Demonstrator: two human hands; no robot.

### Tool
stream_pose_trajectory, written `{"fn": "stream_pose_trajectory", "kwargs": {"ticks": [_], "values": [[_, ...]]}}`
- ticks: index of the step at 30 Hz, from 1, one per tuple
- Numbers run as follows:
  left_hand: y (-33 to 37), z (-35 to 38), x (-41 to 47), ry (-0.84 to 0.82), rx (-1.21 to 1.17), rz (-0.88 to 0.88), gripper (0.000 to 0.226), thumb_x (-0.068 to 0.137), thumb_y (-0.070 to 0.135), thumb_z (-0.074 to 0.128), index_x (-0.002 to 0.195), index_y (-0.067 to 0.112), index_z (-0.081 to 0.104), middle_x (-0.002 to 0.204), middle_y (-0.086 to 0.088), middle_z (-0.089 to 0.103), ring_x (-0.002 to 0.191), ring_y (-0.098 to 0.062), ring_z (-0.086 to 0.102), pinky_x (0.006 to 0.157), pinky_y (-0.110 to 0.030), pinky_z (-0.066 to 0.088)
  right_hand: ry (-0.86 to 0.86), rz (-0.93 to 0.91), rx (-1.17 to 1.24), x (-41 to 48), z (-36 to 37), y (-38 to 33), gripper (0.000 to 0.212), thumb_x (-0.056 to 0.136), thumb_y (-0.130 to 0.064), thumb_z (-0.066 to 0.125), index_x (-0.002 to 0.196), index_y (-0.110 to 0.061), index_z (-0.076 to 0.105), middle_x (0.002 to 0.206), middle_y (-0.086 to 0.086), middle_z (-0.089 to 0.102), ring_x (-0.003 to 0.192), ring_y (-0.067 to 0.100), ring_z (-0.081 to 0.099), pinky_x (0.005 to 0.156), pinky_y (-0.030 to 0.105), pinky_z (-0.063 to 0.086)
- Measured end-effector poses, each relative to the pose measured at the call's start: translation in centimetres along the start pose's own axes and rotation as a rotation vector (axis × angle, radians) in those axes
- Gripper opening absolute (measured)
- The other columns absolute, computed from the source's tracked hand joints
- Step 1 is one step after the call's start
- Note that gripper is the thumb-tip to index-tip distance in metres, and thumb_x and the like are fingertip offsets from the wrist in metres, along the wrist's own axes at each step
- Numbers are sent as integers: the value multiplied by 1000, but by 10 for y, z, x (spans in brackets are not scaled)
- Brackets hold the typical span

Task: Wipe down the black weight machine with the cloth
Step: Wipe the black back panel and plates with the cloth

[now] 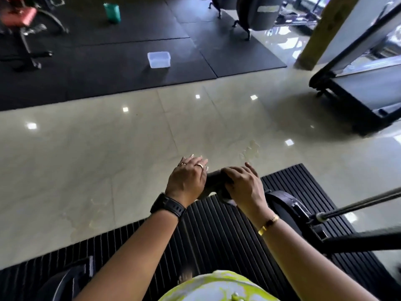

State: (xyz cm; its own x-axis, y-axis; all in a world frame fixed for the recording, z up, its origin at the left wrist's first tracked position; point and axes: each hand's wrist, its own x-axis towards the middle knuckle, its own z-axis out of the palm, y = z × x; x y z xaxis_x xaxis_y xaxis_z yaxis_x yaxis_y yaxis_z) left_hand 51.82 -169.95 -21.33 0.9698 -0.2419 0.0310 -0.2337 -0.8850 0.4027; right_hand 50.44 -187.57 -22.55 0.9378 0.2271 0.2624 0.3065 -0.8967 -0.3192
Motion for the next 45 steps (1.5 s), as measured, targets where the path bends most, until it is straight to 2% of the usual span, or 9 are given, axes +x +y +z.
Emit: {"fn": "stream_pose_trajectory", "kwargs": {"ticks": [3, 6, 12, 15, 20, 26, 34, 39, 45], "values": [[11, 5, 35, -21, -5, 43, 42, 104, 24, 36, 142, 12, 48, 148, -7, 46, 140, -23, 37, 115, -29, 20, 6, 72, -17, 14, -6, 25, 32, 65, -2, 80, 95, -11, 74, 91, 8, 74, 80, 29, 70, 96, 49, 46], [27, 13, 74, -41, 5, 78, 42, 104, 25, 36, 142, 13, 49, 148, -5, 46, 139, -22, 37, 113, -29, 23, 20, 147, -28, 31, -10, 57, 23, 71, -11, 69, 93, -14, 76, 90, 6, 75, 80, 28, 71, 97, 46, 45], [75, 33, 173, -59, 12, 158, 40, 103, 24, 39, 137, 11, 54, 143, -8, 51, 137, -25, 41, 113, -32, 26, 0, 263, -27, 88, -31, 137, 26, 87, -15, 64, 112, -17, 72, 111, 5, 71, 105, 25, 63, 114, 35, 21], [108, 38, 223, -74, 13, 181, 51, 99, 31, 28, 135, 9, 57, 141, -9, 54, 135, -27, 44, 112, -33, 28, 21, 307, -19, 118, -51, 182, 27, 88, -15, 62, 114, -17, 70, 114, 6, 69, 108, 26, 61, 114, 31, 16], [152, 55, 294, 0, -34, 226, 60, 93, 37, 26, 122, 3, 66, 125, -16, 64, 120, -36, 57, 103, -42, 42, 112, 346, -19, 157, -75, 257, 25, 83, -10, 67, 107, -14, 73, 107, 9, 71, 101, 29, 64, 112, 37, 24], [195, 75, 348, -53, -38, 312, 70, 90, 44, 17, 122, 4, 66, 125, -15, 65, 120, -35, 58, 103, -40, 42, 247, 455, -30, 177, -95, 324, 26, 74, -5, 71, 98, -11, 74, 98, 11, 73, 92, 31, 67, 105, 45, 35], [244, 107, 438, -160, -60, 451, 58, 94, 36, 26, 129, 6, 62, 134, -13, 59, 129, -30, 51, 110, -35, 33, 262, 595, -102, 203, -100, 392, 27, 77, -5, 71, 103, -11, 74, 100, 10, 73, 94, 29, 67, 109, 44, 32], [268, 123, 514, -196, -60, 540, 40, 102, 25, 40, 134, 9, 57, 140, -11, 54, 135, -27, 45, 113, -32, 24, 279, 658, -157, 245, -100, 436, 26, 74, -7, 74, 99, -14, 75, 96, 8, 74, 89, 28, 67, 109, 42, 33], [297, 129, 592, -196, -81, 652, 37, 102, 21, 43, 134, 9, 57, 140, -11, 54, 134, -26, 45, 115, -33, 21, 291, 691, -171, 292, -107, 485, 25, 75, -5, 74, 99, -13, 74, 95, 9, 74, 88, 29, 68, 108, 41, 33]]}}
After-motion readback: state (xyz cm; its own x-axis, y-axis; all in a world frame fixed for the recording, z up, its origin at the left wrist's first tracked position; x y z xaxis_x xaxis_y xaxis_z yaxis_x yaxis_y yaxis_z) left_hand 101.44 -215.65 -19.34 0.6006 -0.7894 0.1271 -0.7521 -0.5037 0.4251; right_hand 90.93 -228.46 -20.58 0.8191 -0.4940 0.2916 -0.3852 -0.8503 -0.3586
